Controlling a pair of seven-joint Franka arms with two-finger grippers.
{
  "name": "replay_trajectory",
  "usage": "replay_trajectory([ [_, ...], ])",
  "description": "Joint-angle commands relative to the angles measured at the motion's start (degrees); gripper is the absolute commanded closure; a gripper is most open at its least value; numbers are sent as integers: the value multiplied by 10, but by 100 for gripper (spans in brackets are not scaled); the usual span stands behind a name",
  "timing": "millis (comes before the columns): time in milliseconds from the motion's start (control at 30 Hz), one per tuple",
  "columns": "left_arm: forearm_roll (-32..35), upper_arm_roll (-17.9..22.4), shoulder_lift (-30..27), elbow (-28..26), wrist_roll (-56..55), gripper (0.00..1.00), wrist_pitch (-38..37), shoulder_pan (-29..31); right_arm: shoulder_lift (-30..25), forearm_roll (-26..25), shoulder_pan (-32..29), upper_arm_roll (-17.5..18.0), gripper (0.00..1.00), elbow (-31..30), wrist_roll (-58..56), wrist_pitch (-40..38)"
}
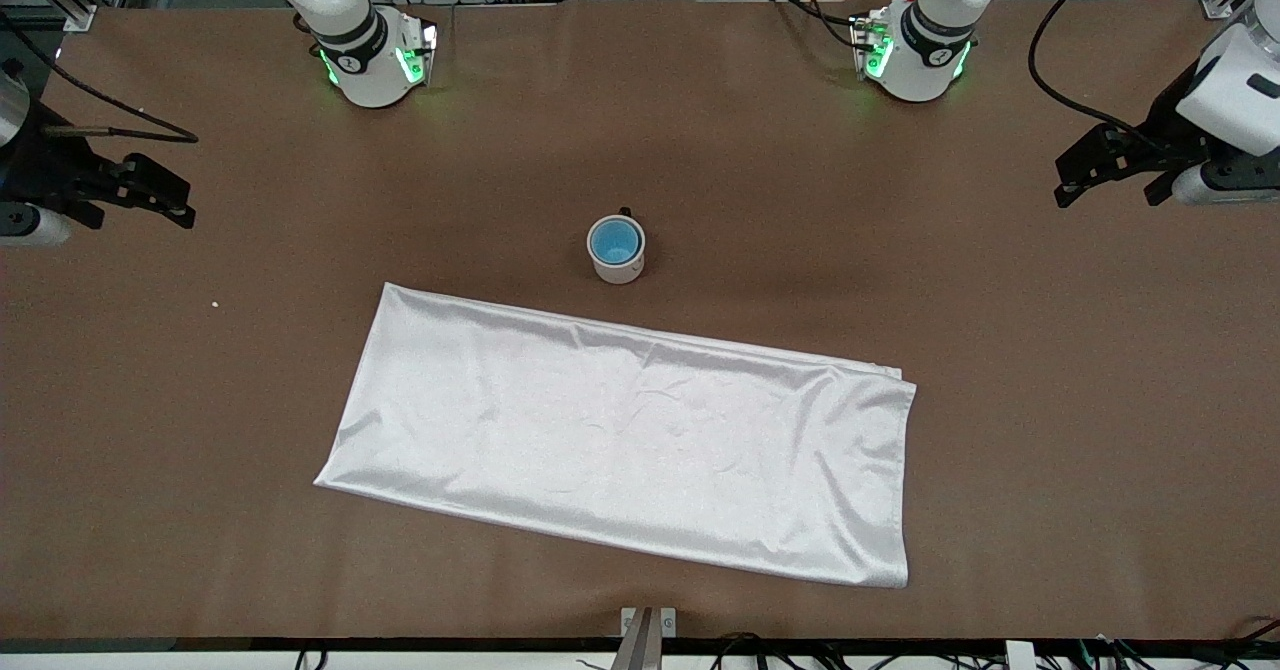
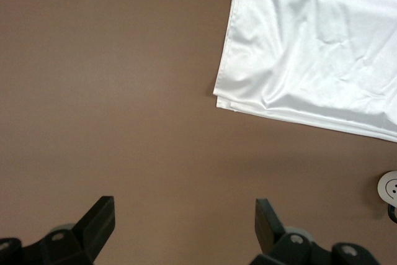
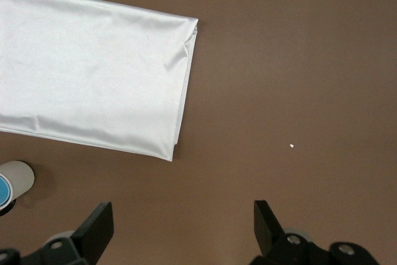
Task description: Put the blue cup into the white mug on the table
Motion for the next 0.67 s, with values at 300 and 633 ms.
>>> replay_trajectory([
  [300, 8, 2, 24, 39, 24, 0, -7, 3, 5, 2, -6, 4, 0, 10, -10, -22],
  [633, 7, 2, 24, 38, 25, 0, -8, 3, 5, 2, -7, 4, 0, 10, -11, -22],
])
